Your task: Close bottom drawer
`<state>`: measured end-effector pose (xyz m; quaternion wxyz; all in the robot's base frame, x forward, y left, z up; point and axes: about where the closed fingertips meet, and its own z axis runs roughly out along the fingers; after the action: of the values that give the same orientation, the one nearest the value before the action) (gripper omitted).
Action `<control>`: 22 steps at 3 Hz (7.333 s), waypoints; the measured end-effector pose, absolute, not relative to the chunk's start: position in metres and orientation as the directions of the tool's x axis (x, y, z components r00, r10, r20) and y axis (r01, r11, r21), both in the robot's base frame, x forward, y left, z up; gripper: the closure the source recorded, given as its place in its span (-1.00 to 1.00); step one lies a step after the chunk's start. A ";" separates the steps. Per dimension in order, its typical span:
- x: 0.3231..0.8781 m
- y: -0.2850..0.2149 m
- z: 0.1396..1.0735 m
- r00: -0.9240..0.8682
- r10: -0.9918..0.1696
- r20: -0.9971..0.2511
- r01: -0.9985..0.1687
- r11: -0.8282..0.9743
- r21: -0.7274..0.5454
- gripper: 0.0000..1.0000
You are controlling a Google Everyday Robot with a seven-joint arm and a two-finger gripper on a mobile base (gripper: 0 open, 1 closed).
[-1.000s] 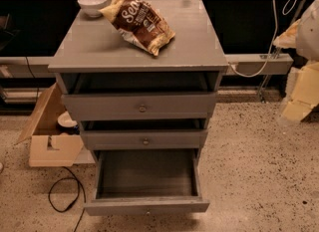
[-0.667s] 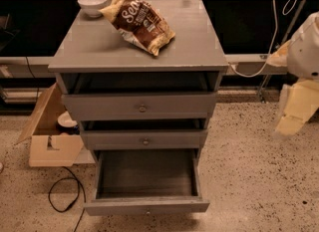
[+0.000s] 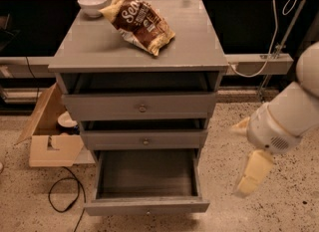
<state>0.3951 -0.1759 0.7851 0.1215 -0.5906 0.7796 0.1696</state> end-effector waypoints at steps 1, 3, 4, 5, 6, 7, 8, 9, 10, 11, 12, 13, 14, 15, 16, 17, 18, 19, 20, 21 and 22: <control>0.387 -0.173 0.772 -0.284 -0.876 -0.389 -0.958 0.243 0.152 -1.00; 0.387 -0.170 0.753 -0.284 -0.874 -0.395 -0.954 0.218 0.204 -1.00; 0.376 -0.159 0.684 -0.270 -0.853 -0.446 -0.945 0.147 0.291 -1.00; 0.361 -0.138 0.589 -0.232 -0.846 -0.480 -0.937 0.061 0.344 -1.00; 0.349 -0.120 0.510 -0.212 -0.821 -0.530 -0.927 -0.003 0.375 -1.00; 0.341 -0.113 0.484 -0.228 -0.807 -0.544 -0.912 -0.018 0.409 -1.00; 0.341 -0.113 0.484 -0.228 -0.807 -0.545 -0.912 -0.018 0.409 -1.00; 0.348 -0.119 0.453 -0.236 -0.803 -0.547 -0.904 -0.025 0.427 -0.86; 0.364 -0.136 0.394 -0.225 -0.807 -0.545 -0.905 -0.034 0.424 -0.53; 0.376 -0.138 0.323 -0.192 -0.809 -0.555 -0.917 -0.054 0.394 0.09; 0.392 -0.131 0.281 -0.164 -0.817 -0.552 -0.943 -0.034 0.330 0.55; 0.419 -0.121 0.241 -0.168 -0.797 -0.580 -0.958 -0.006 0.285 1.00; 0.421 -0.121 0.237 -0.159 -0.800 -0.578 -0.962 -0.006 0.273 1.00; 0.440 -0.122 0.210 -0.100 -0.820 -0.563 -0.982 -0.010 0.188 1.00; 0.457 -0.123 0.187 -0.048 -0.823 -0.566 -0.997 0.005 0.078 1.00; 0.473 -0.121 0.175 0.019 -0.819 -0.574 -0.998 0.016 -0.055 1.00; 0.498 -0.113 0.173 0.089 -0.814 -0.574 -0.976 0.043 -0.213 1.00; 0.518 -0.111 0.175 0.126 -0.800 -0.586 -0.954 0.065 -0.293 1.00; 0.536 -0.106 0.178 0.144 -0.780 -0.609 -0.938 0.089 -0.336 1.00; 0.575 -0.094 0.179 0.168 -0.741 -0.650 -0.924 0.111 -0.365 1.00; 0.575 -0.094 0.179 0.168 -0.741 -0.650 -0.924 0.111 -0.365 1.00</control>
Offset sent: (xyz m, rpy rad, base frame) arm -0.0083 0.0032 -0.0138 0.0096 0.0321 0.0004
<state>0.5753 -0.0944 0.1787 0.3913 -0.6563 0.6344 0.1169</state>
